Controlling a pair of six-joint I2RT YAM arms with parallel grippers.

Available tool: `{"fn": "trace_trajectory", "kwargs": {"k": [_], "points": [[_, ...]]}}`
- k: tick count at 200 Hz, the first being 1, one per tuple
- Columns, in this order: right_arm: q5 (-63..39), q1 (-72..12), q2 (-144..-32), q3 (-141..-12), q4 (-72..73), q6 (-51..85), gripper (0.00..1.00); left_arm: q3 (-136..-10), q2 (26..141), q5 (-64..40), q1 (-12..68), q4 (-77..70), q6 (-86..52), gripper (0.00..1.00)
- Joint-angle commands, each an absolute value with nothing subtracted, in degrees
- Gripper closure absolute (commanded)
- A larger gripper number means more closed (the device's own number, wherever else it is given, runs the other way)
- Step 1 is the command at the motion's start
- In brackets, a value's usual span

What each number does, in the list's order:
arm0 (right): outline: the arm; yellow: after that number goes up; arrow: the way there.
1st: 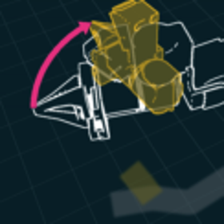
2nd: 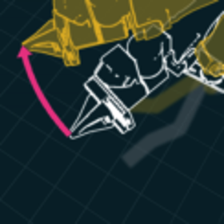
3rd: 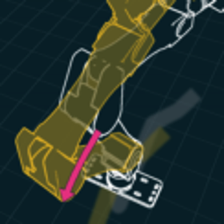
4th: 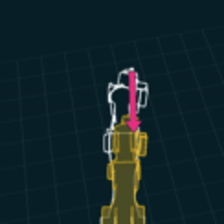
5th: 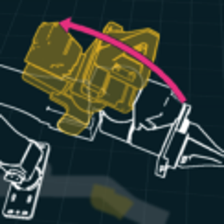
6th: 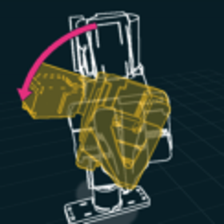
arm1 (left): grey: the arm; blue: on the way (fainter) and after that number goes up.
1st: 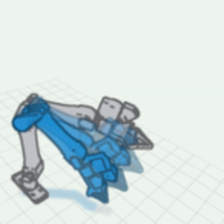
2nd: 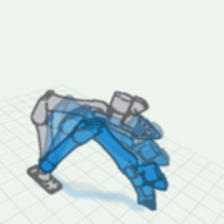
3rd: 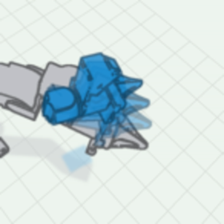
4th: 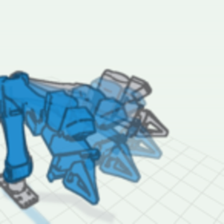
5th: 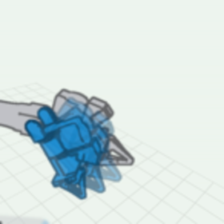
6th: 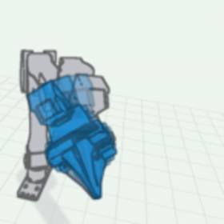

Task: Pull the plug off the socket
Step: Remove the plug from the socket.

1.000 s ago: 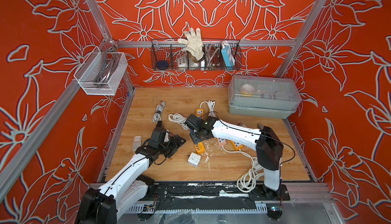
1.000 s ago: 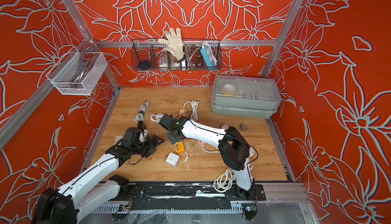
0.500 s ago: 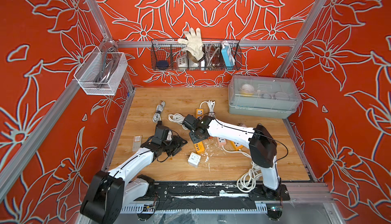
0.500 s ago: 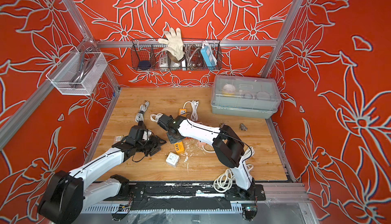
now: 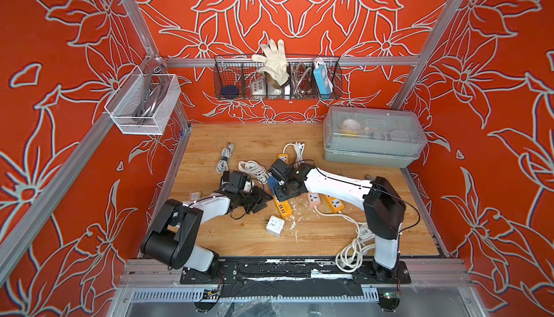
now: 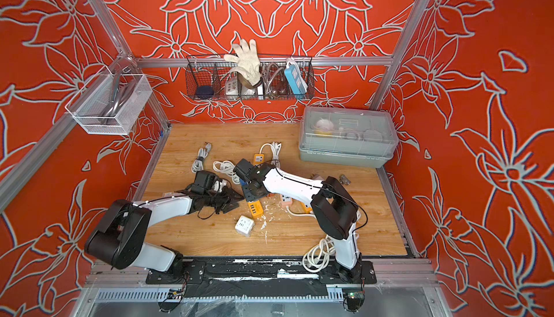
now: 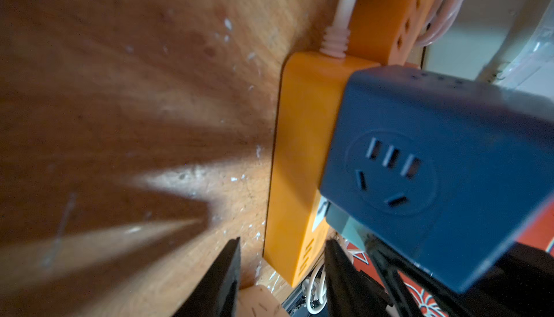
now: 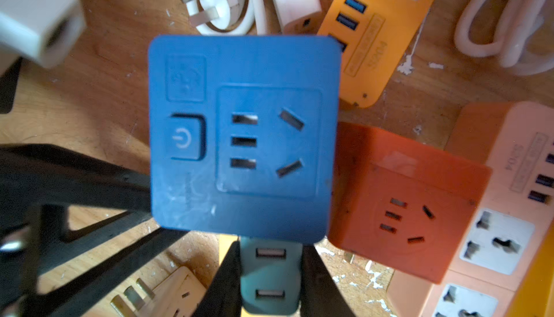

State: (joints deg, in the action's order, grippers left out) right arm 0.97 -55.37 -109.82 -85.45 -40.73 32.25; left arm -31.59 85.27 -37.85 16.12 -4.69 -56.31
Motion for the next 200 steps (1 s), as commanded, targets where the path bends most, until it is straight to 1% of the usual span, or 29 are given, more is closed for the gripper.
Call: {"fn": "trace_trajectory", "kwargs": {"k": [1,56,73,92,98,120,166,200], "points": [[-2.00,-55.64,-110.04,-85.44,-41.39,32.08,0.72,-32.20,87.79,-40.51,16.00,-9.51,-57.34,0.54],[-1.34,-56.48,-112.87,-88.92,-43.52,32.34,0.74,-32.68,92.77,-41.22,16.50,-11.43,-58.49,0.57],[-0.56,-56.94,-114.25,-91.23,-45.03,32.26,0.75,-32.39,94.69,-41.07,16.70,-11.60,-59.21,0.60],[1.01,-57.04,-115.43,-93.38,-46.93,32.26,0.75,-31.95,95.75,-40.42,16.70,-11.15,-59.94,0.62],[1.65,-57.05,-115.65,-93.87,-47.30,32.19,0.75,-31.89,95.95,-39.97,16.70,-10.41,-60.03,0.65],[2.14,-56.24,-116.44,-95.45,-48.39,32.16,0.75,-31.89,96.70,-38.55,16.70,-7.82,-60.03,0.65],[0.83,-54.99,-113.26,-92.10,-46.68,33.38,0.75,-32.39,100.47,-36.01,16.70,-2.16,-59.94,0.68],[3.50,-60.10,-111.09,-90.32,-46.61,34.75,0.76,-33.13,101.91,-33.91,16.66,1.14,-59.60,0.69]]}}
